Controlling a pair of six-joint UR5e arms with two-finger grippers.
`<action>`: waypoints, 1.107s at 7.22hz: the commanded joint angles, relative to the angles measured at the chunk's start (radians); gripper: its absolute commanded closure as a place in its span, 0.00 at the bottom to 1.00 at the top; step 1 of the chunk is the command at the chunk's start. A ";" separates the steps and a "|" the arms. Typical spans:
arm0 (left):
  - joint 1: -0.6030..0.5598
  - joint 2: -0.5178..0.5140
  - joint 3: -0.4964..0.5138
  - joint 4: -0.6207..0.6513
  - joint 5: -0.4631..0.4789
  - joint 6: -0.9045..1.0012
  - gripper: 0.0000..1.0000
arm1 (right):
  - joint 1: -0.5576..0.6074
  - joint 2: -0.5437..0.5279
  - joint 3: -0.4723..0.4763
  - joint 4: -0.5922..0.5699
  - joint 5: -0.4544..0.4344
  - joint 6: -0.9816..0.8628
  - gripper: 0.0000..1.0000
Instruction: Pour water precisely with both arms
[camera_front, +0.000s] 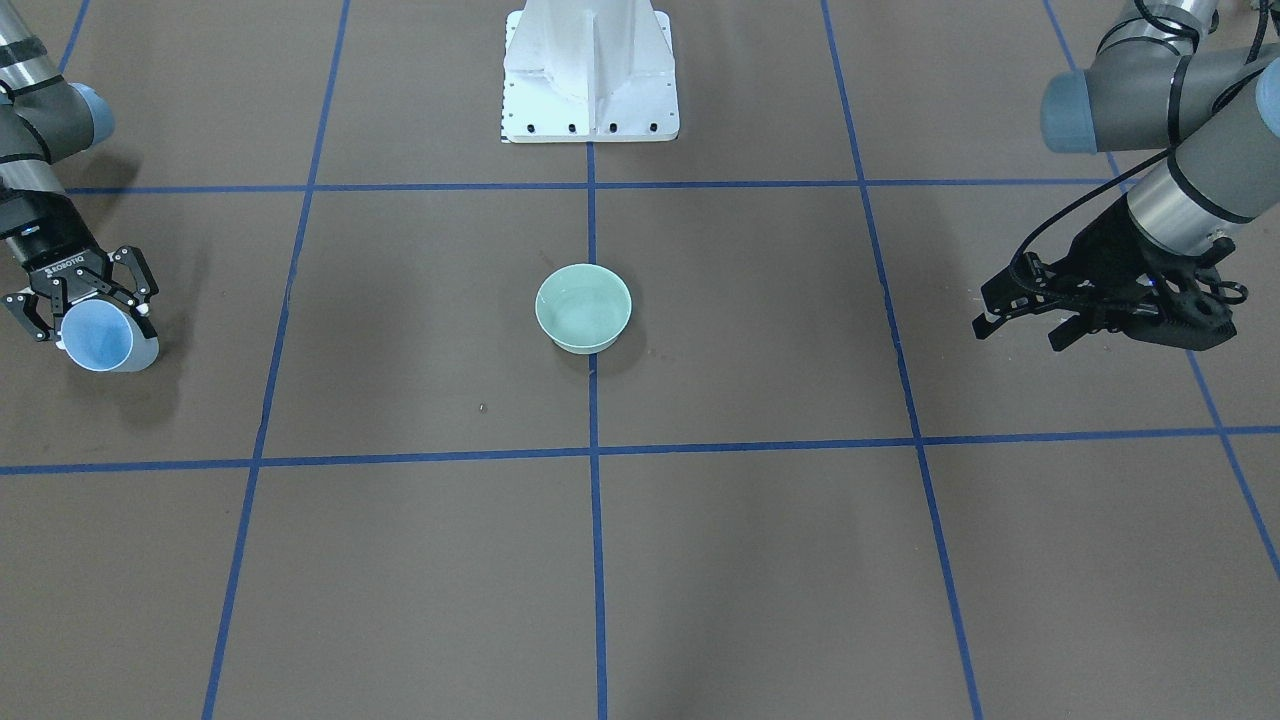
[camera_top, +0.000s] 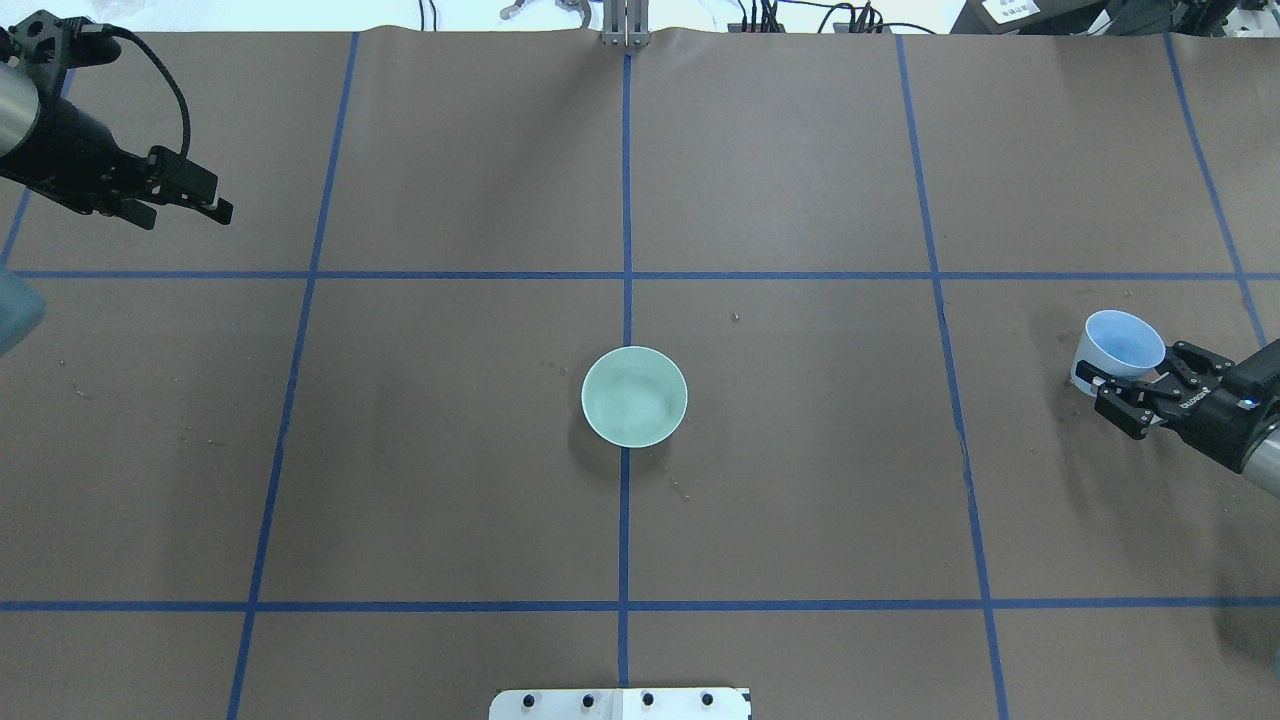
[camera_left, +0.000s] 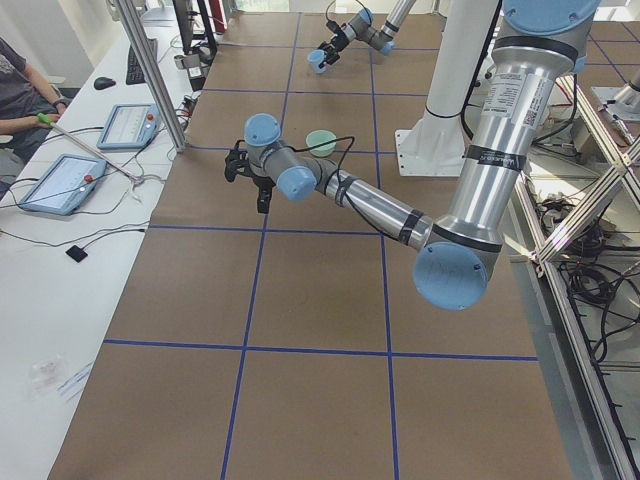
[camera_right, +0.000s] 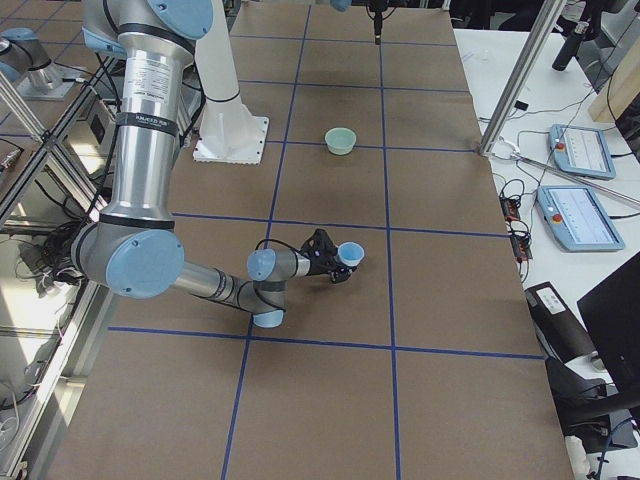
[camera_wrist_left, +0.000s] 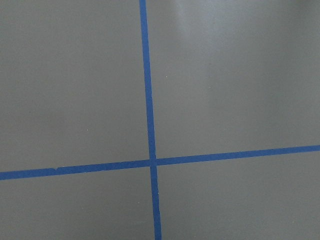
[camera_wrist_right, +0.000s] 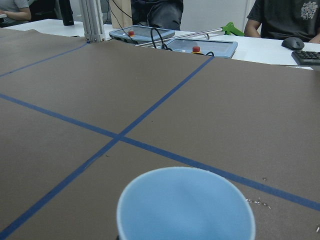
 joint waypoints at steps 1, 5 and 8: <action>0.000 -0.001 -0.002 0.000 0.000 0.000 0.01 | -0.003 -0.004 -0.013 0.015 0.001 0.001 0.48; 0.000 0.001 -0.005 0.000 0.000 0.000 0.01 | -0.006 -0.010 -0.019 0.028 0.001 0.004 0.30; 0.000 0.001 -0.005 0.000 0.000 0.000 0.01 | -0.007 -0.013 -0.042 0.073 0.009 0.011 0.22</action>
